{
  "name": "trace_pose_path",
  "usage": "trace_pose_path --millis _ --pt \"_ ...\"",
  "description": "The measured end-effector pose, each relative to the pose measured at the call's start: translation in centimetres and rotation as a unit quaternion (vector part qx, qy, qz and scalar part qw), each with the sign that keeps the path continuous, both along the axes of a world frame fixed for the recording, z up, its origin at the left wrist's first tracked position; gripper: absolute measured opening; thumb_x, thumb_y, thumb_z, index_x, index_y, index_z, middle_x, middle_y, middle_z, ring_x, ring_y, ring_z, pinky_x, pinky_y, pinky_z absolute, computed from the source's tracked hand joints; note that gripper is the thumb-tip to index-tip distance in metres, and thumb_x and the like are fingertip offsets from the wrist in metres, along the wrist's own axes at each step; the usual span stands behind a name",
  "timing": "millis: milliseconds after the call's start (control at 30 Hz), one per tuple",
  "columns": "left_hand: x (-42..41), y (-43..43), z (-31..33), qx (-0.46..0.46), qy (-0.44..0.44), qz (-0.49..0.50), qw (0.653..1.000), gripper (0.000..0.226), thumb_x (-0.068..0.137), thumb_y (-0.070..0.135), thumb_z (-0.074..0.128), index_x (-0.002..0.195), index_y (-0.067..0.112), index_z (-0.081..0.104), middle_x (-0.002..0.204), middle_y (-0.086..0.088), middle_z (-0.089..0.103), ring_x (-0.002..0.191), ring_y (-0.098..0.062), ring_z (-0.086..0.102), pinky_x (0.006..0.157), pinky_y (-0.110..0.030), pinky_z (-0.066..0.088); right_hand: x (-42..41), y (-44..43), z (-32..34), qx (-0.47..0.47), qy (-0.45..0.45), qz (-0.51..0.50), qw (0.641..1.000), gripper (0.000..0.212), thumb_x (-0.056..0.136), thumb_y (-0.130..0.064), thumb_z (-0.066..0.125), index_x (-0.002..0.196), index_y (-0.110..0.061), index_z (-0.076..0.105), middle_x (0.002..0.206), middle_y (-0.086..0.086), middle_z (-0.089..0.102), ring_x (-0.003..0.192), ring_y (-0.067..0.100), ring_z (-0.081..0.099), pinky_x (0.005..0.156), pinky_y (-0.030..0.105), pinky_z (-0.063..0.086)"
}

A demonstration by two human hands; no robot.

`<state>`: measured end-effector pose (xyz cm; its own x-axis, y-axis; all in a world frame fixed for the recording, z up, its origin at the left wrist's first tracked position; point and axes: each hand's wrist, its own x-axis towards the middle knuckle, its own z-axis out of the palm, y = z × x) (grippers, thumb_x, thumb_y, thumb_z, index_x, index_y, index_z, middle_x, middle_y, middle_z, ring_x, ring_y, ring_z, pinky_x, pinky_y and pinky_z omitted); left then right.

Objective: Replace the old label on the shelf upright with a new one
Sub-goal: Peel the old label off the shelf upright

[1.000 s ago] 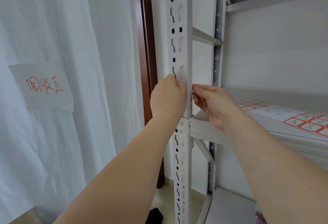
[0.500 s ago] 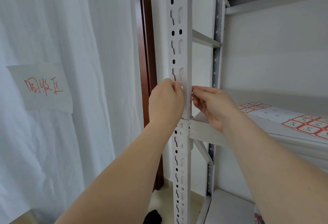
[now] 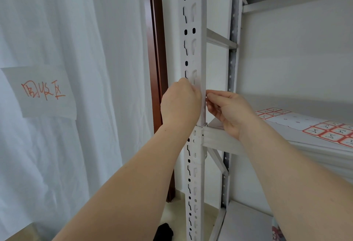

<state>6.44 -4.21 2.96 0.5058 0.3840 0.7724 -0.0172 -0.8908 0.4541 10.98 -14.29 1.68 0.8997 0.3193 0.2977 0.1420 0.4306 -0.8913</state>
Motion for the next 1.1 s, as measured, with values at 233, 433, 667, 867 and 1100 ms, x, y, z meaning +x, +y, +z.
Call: trace_pose_path --millis 233,433,667,867,1100 --pt "0.2 0.8 -0.6 -0.066 -0.051 -0.074 0.994 0.026 0.084 0.01 0.045 0.06 0.009 0.035 0.055 0.003 0.036 0.055 -0.018 0.031 0.05 -0.029 0.025 -0.1 0.0 0.0 -0.003 -0.003 -0.002 1.0 0.023 0.091 0.003 0.054 0.08 -0.008 0.07 0.056 -0.007 0.068 0.061 0.011 0.051 0.056 0.011 0.051" --pt "-0.4 1.8 -1.4 -0.15 -0.084 -0.156 0.973 0.028 0.092 0.014 0.043 0.073 -0.003 0.054 0.066 -0.018 0.058 0.063 -0.033 0.054 0.062 -0.044 0.052 0.0 0.1 0.0 -0.002 0.005 -0.009 1.0 0.021 0.09 0.003 0.055 0.08 -0.008 0.07 0.057 -0.005 0.067 0.06 0.012 0.05 0.055 0.011 0.051" --pt "-0.4 1.3 -1.3 -0.18 -0.095 -0.171 0.964 0.039 0.097 0.026 0.042 0.079 -0.006 0.054 0.073 -0.023 0.061 0.072 -0.038 0.059 0.066 -0.052 0.054 -0.1 0.1 0.0 -0.001 0.0 -0.008 1.0 0.023 0.09 0.003 0.055 0.078 -0.009 0.069 0.055 -0.006 0.067 0.06 0.012 0.05 0.054 0.011 0.051" --pt "-0.3 1.2 -1.3 -0.152 -0.132 -0.097 0.975 0.021 0.097 0.018 0.04 0.085 0.01 0.056 0.075 -0.003 0.063 0.075 -0.023 0.061 0.07 -0.037 0.049 0.0 0.1 0.0 -0.005 0.003 -0.007 1.0 0.02 0.09 0.002 0.055 0.083 -0.008 0.07 0.061 -0.004 0.067 0.06 0.011 0.05 0.057 0.011 0.052" --pt "-0.4 1.0 -1.0 -0.061 -0.11 -0.03 0.992 0.019 0.096 0.012 0.04 0.082 0.013 0.052 0.076 0.001 0.056 0.071 -0.016 0.049 0.061 -0.023 0.03 0.0 0.0 0.0 -0.006 -0.004 -0.001 1.0 0.023 0.09 0.003 0.054 0.079 -0.009 0.07 0.057 -0.007 0.067 0.062 0.011 0.049 0.057 0.011 0.052"
